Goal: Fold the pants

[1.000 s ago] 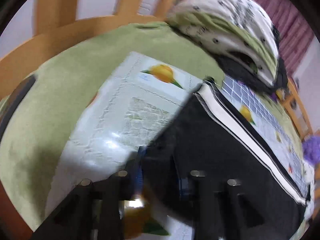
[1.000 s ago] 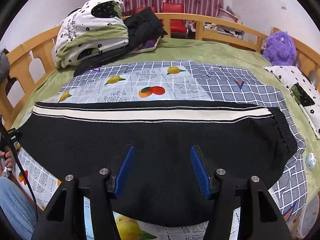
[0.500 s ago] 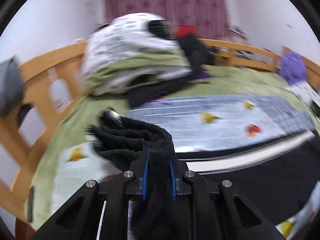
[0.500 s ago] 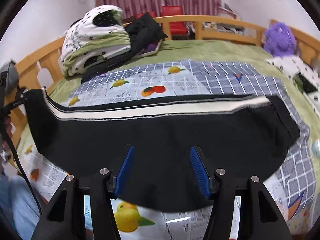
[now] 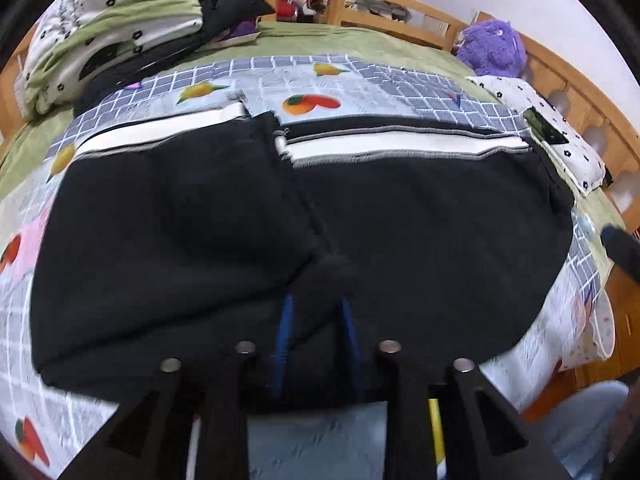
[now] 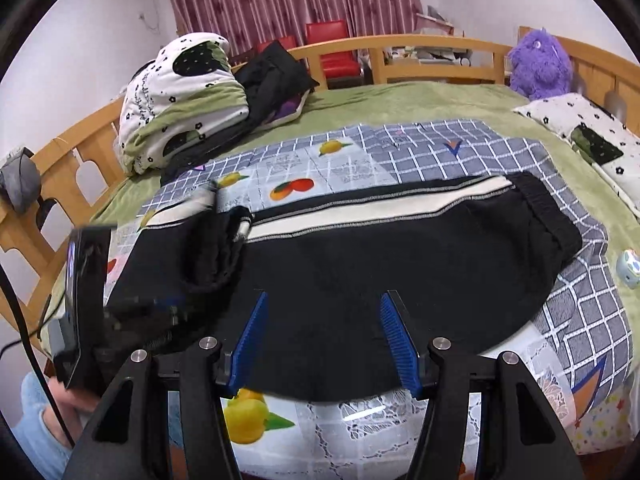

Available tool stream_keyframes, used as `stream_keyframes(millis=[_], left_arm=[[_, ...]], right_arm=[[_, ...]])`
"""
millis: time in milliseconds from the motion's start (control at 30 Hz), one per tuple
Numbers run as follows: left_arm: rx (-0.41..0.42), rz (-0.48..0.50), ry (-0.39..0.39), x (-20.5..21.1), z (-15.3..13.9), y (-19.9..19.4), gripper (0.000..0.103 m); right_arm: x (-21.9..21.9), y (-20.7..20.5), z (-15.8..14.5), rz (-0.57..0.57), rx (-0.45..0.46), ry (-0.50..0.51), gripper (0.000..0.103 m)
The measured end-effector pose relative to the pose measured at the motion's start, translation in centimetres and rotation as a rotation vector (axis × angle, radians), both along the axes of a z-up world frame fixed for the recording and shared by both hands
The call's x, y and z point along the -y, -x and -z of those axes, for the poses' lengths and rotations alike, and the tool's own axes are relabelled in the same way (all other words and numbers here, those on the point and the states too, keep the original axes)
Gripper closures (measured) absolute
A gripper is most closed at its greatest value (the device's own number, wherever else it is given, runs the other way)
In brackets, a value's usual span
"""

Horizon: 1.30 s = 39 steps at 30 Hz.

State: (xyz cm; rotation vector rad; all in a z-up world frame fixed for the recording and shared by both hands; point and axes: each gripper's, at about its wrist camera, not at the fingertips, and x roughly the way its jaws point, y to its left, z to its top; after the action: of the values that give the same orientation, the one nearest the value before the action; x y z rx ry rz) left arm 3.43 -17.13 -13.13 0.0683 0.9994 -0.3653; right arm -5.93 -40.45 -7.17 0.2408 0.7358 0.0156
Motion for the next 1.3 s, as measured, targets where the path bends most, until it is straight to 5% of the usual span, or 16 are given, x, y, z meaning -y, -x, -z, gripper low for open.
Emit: stream_keyframes(millis=[167,400,567,733,767,800,833,933,1033,1100,1300], left_arm=[[0.109,-0.067,0.028,-5.3,-3.3,2.3,0.038],[0.205,-0.237,-0.138,-12.7,-6.7,0.5,0.037],[0.218,-0.3,-0.139,-16.3,-6.8,-3.2,0.037],[0.187,-0.361,-0.089,-19.6,-4.2,-5.0,0.037],[0.173,-0.371,-0.083,-20.1,-3.5,-5.1,0.037],[0.164,-0.38,-0.088,-20.4,-2.9,-5.2,0.037],[0.151,-0.396,-0.108,-20.8,-2.2,-5.3,0.037],[0.132,-0.415,-0.12,-21.4,-1.4,-5.3,0.037],[0.139,-0.422,-0.093,-22.0,-1.4,-5.0,0.037],[0.139,-0.425,-0.086,-22.2,-1.3,-5.0,0.037],[0.123,-0.434,-0.071,-22.5,-0.9,-5.3,0.037]], right_arm=[[-0.7,-0.1,0.8,-0.034,-0.015,0.03,0.045],[-4.9,-2.5,0.5,-0.141,-0.062,0.003,0.045],[-10.2,-6.6,1.3,-0.238,-0.05,0.009,0.045],[-14.1,-12.1,6.0,-0.282,-0.139,0.024,0.046],[-14.3,-12.7,6.7,-0.28,-0.147,0.023,0.054],[-14.5,-13.5,7.8,-0.28,-0.159,0.011,0.078],[-14.7,-13.8,8.6,-0.297,-0.172,-0.012,0.085],[-14.5,-13.3,8.0,-0.325,-0.131,-0.025,0.089],[-10.7,-11.7,6.2,-0.354,-0.101,-0.237,0.089],[-9.7,-10.9,6.7,-0.392,-0.138,-0.287,0.089],[-11.7,-10.1,8.9,-0.404,-0.2,-0.168,0.082]])
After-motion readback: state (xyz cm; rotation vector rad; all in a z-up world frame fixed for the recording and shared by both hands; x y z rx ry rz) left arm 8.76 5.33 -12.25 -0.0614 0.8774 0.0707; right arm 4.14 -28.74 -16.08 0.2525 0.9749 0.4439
